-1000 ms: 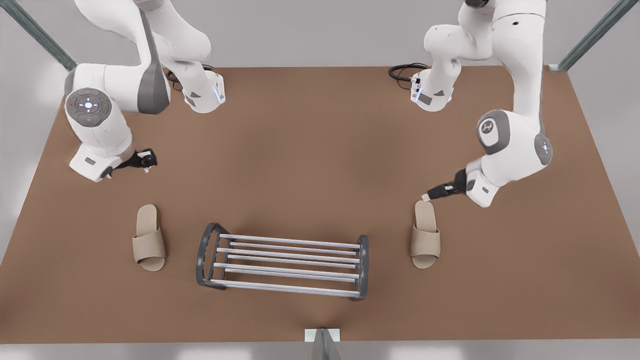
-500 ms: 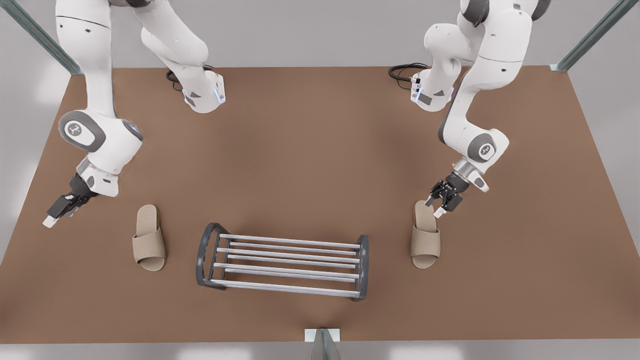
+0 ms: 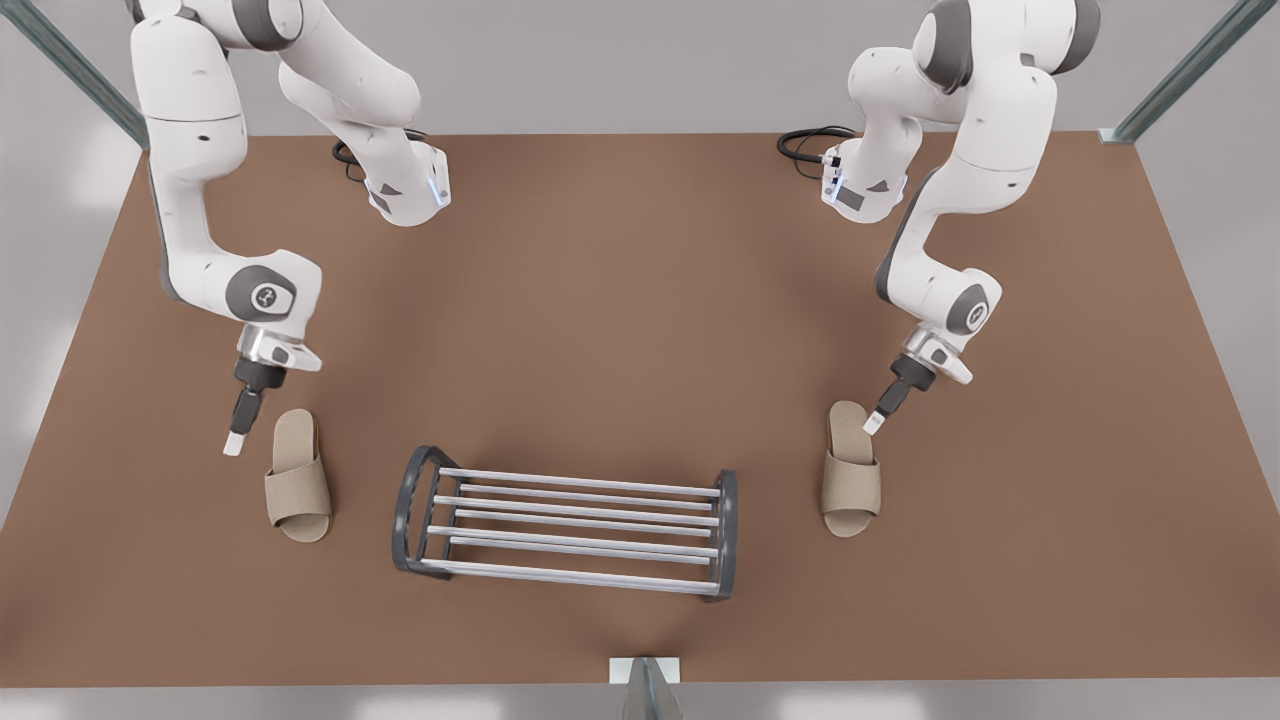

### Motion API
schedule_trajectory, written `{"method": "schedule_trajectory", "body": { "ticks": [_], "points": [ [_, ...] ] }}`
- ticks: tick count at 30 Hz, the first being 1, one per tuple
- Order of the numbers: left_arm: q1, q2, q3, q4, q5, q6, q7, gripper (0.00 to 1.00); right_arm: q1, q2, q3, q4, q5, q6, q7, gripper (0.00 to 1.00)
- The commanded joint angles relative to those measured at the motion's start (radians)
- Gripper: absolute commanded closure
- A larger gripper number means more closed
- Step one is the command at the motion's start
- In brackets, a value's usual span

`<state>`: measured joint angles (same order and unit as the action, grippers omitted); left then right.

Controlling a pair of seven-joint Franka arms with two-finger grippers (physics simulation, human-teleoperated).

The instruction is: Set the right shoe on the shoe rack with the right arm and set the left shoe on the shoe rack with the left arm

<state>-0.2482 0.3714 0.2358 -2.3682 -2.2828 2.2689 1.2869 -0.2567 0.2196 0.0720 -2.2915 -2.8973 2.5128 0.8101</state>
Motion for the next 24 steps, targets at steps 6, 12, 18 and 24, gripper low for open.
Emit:
{"method": "schedule_trajectory", "body": {
  "ticks": [6,12,18,24],
  "points": [
    [0.004,0.078,-0.016,0.064,-0.053,-0.065,0.506,0.0,0.05,0.092,0.0,-0.094,-0.258,-0.272,0.727,0.0],
    [0.003,0.127,-0.043,0.147,-0.075,-0.062,0.505,0.0,0.06,0.198,-0.052,-0.023,-0.533,-0.353,0.811,0.0],
    [0.003,0.158,-0.066,0.21,-0.095,-0.054,0.488,0.0,0.085,0.234,-0.064,-0.011,-0.534,-0.35,0.807,0.0],
    [0.003,0.184,-0.066,0.236,-0.096,-0.054,0.488,0.0,0.093,0.285,-0.064,0.013,-0.54,-0.359,0.805,0.0]
  ]
}}
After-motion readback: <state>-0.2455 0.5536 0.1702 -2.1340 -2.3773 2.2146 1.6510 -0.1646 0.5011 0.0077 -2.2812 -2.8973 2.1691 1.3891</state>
